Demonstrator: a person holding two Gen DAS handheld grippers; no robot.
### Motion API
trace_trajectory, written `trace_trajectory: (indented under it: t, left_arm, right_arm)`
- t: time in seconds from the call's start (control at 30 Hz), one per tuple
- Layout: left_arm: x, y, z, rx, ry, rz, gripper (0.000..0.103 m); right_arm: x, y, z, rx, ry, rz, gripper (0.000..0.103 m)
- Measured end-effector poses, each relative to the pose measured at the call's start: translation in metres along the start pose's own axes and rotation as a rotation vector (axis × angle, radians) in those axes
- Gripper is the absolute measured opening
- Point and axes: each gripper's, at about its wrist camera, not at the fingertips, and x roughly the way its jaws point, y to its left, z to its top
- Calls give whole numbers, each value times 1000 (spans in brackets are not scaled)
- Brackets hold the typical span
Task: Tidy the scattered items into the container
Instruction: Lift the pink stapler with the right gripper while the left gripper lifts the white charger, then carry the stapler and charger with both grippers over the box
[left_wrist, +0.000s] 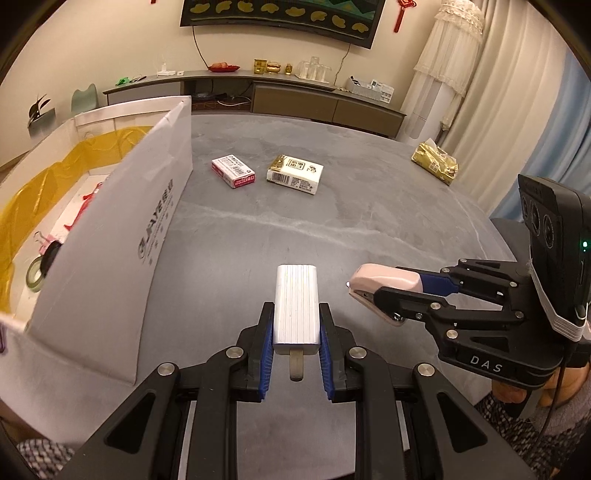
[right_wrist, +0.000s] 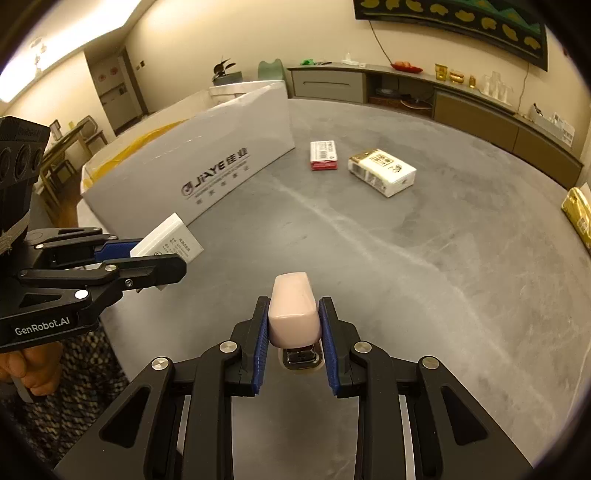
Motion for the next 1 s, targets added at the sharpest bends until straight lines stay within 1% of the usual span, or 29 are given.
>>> trace_trajectory:
  t: [0.2, 0.4, 0.53, 1.0]
  left_arm:
    - [-20, 3, -5, -18, -22, 5, 22]
    - [-42, 6, -7, -32, -54, -4, 22]
    - [-53, 11, -5, -42, -69, -8, 22]
    - [-87, 35, 7, -76, -129, 21, 22]
  right_arm:
    - [-10, 20, -5, -21, -12, -6, 27]
    - [-24, 36, -1, -33, -38, -2, 27]
    - [-30, 47, 4, -43, -47, 4, 27]
    - [-51, 78, 31, -107, -89, 25, 27]
